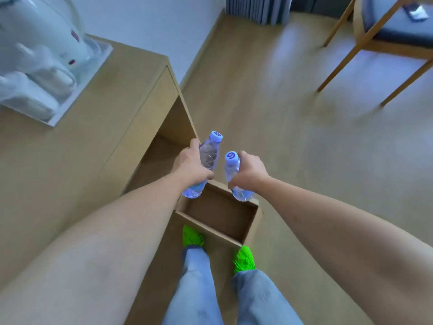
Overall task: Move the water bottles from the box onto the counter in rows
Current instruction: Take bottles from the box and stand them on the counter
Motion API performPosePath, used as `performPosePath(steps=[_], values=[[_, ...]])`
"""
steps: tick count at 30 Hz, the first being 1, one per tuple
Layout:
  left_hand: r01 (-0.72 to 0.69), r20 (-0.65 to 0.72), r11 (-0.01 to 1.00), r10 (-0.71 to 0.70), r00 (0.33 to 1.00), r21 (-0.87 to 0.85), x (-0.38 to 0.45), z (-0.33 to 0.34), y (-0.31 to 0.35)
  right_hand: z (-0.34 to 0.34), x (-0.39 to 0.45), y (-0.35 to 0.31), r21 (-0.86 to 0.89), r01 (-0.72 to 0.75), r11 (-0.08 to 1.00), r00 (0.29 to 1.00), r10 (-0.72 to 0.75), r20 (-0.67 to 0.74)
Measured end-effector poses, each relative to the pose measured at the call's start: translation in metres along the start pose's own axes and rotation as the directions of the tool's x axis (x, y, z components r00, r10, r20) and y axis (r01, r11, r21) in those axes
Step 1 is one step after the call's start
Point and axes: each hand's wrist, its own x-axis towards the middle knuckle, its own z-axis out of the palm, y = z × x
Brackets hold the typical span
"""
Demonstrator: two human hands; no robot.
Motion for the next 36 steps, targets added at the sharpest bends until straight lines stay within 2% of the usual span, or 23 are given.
performPosePath(steps=[6, 13, 17, 23, 28, 36], values=[[0.009, -0.179, 0.998, -0.020, 0.984, -0.061, -0.071, -0.091, 0.010, -0.054, -0.056, -0.092, -0.090, 0.179, 0.980, 0.981, -0.185, -0.055], [0.004, -0.369, 0.983, -0.072, 0.927, -0.182, -0.149, -0.188, -0.037, -0.056, -0.106, -0.202, -0.188, 0.358, 0.915, 0.929, -0.369, -0.028], [0.021, -0.470, 0.965, -0.147, 0.870, -0.262, -0.191, -0.232, -0.080, -0.034, -0.135, -0.265, -0.219, 0.446, 0.868, 0.890, -0.457, 0.001], [0.060, -0.562, 0.962, -0.206, 0.801, -0.267, -0.244, -0.275, -0.155, 0.018, -0.171, -0.343, -0.139, 0.552, 0.822, 0.832, -0.553, 0.039], [0.126, -0.563, 0.950, -0.272, 0.780, -0.286, -0.271, -0.301, -0.219, 0.075, -0.189, -0.393, -0.146, 0.597, 0.789, 0.801, -0.595, 0.066], [0.138, -0.594, 0.928, -0.330, 0.734, -0.345, -0.291, -0.320, -0.301, 0.153, -0.202, -0.451, -0.218, 0.639, 0.738, 0.769, -0.625, 0.138]])
